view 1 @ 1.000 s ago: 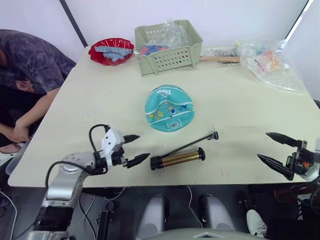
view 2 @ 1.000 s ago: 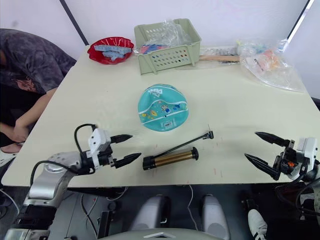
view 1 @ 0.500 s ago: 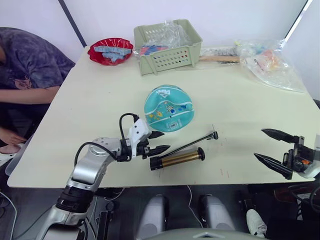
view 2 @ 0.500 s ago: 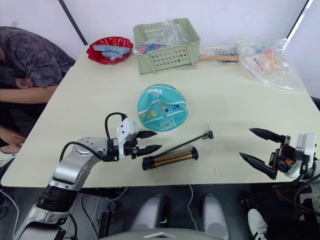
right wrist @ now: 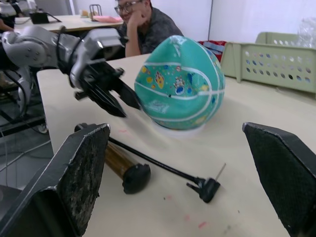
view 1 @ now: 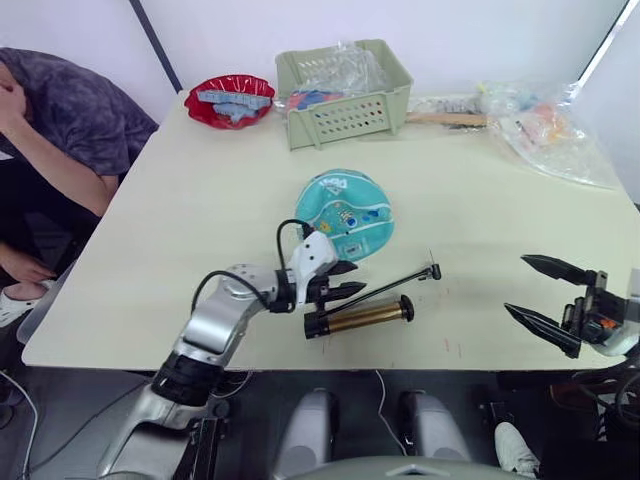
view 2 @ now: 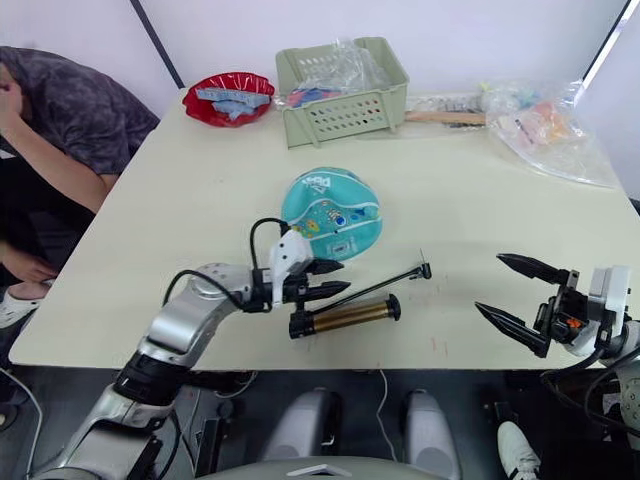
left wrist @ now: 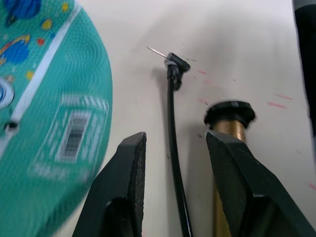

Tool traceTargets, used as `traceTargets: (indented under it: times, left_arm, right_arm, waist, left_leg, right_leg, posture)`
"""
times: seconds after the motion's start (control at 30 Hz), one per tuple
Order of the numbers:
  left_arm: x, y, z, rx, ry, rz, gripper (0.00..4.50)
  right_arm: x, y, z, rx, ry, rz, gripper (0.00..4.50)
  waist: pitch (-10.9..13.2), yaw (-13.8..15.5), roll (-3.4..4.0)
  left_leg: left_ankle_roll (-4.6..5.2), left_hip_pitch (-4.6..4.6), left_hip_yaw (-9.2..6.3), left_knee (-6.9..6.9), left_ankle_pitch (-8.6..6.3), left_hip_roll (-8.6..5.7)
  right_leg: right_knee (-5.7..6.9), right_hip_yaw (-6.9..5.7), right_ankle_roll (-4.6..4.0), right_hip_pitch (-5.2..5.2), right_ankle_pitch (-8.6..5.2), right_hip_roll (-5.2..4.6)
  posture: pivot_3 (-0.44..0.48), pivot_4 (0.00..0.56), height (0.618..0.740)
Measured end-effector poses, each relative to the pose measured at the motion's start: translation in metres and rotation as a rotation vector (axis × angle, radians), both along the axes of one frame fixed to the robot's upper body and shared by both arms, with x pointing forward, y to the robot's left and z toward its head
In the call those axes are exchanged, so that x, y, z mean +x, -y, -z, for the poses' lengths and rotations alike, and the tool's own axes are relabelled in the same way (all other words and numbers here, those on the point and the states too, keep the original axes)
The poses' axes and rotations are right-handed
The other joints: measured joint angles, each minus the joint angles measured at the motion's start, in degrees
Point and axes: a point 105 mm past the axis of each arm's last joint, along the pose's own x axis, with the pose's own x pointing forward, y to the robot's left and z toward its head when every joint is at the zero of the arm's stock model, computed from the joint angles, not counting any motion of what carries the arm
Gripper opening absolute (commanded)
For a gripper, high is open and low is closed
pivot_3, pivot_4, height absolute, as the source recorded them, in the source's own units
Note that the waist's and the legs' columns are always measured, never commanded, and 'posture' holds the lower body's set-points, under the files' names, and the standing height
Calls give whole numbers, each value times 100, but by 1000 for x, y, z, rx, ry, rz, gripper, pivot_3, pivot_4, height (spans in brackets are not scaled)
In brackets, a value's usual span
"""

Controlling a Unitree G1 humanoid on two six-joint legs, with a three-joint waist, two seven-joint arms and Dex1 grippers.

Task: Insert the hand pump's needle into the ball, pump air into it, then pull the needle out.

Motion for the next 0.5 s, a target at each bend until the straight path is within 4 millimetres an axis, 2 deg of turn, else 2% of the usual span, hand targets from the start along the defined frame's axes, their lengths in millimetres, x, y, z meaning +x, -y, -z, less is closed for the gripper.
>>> traceTargets:
  times: [0.07,0.37,0.5]
  left_arm:
    - [1,11,4,14,-3,14,2041]
    - [5,28,21,111,-24,-10,2041]
    - [5,48,22,137,-4,14,2041]
  right_arm:
    - [1,0,-1,-2,7,2,4500]
    - [1,-1,-1,-15,9,5,4500]
    - [0,-2,0,-23,9,17,4500]
  waist:
    - [0,-7,0]
    - [0,-9,0]
    - [0,4,0]
  left_leg:
    - [0,0,-2,0,0,0]
    - [0,0,-9,-1,0,2]
    - [0,0,-10,0,0,-2]
  right_leg:
    - [0,1,0,0,0,0]
    - [1,0,0,0,0,3]
    - [1,-1,1,2,0,2]
  posture:
    - [0,150,740]
    - [0,150,740]
    - [0,150,740]
